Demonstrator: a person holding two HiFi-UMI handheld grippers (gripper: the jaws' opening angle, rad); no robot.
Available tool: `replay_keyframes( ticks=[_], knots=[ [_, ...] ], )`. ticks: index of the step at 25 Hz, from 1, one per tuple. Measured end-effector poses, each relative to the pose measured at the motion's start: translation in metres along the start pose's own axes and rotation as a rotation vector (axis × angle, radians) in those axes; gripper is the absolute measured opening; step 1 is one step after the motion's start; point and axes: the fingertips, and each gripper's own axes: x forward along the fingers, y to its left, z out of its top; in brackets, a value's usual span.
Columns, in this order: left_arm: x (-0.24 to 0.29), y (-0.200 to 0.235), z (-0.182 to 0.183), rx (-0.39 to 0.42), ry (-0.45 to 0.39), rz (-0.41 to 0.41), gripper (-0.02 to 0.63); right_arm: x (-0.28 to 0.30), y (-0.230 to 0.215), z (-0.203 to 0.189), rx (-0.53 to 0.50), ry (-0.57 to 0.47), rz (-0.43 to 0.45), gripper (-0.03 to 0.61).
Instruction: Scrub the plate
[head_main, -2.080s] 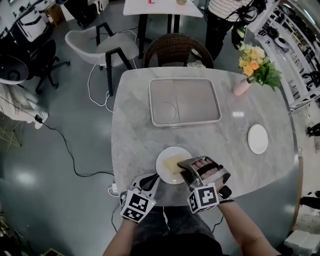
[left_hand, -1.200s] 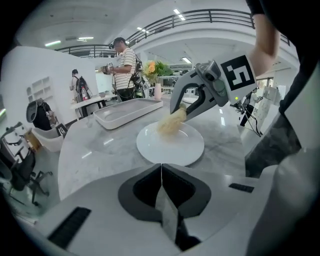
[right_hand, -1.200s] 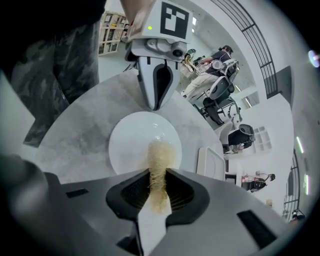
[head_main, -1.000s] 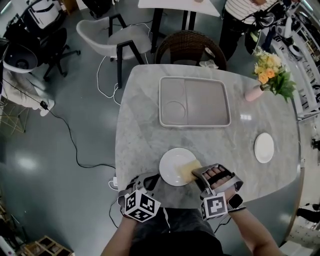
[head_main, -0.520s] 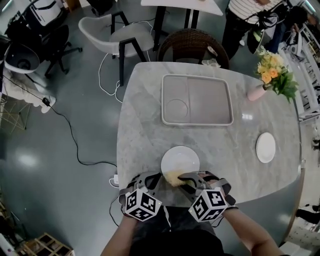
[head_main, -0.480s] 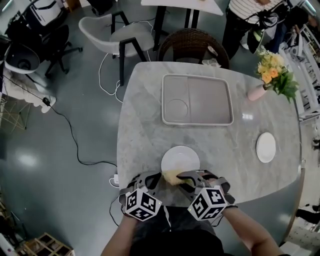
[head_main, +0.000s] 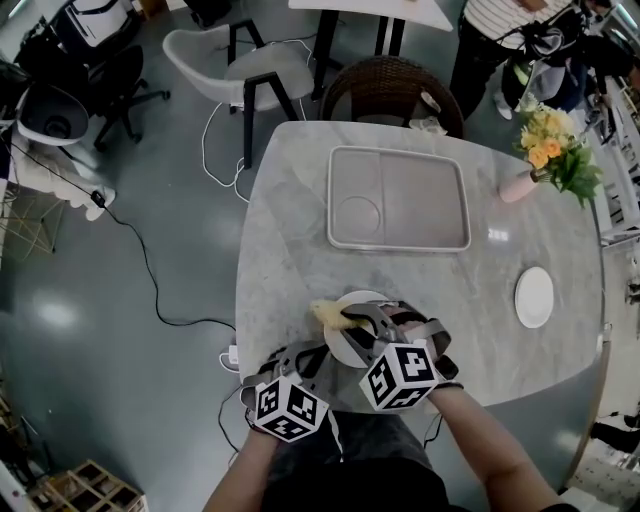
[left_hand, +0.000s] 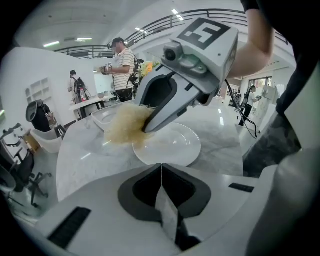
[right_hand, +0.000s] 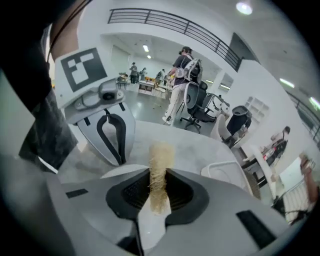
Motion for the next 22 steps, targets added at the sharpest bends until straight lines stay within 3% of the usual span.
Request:
replay_keyframes(
  ticks=[5,13,22],
  knots=[
    [0.002,-0.002,0.0,-0.008,0.0,0.0,0.014,0.002,-0.016,-0.026,-0.25,0.143,-0.104,0.081],
    [0.0,-0.003,-0.008,-0.009,0.02,0.0,0.014,-0.022,-0.013,-0.076,-0.23,0.262,-0.129,0.081],
    [0.003,-0.003,-0.012,0.0,0.031,-0.021,0.014,-0.054,0.036,-0.099,-0.313,0.325,-0.078,0.081]
  ],
)
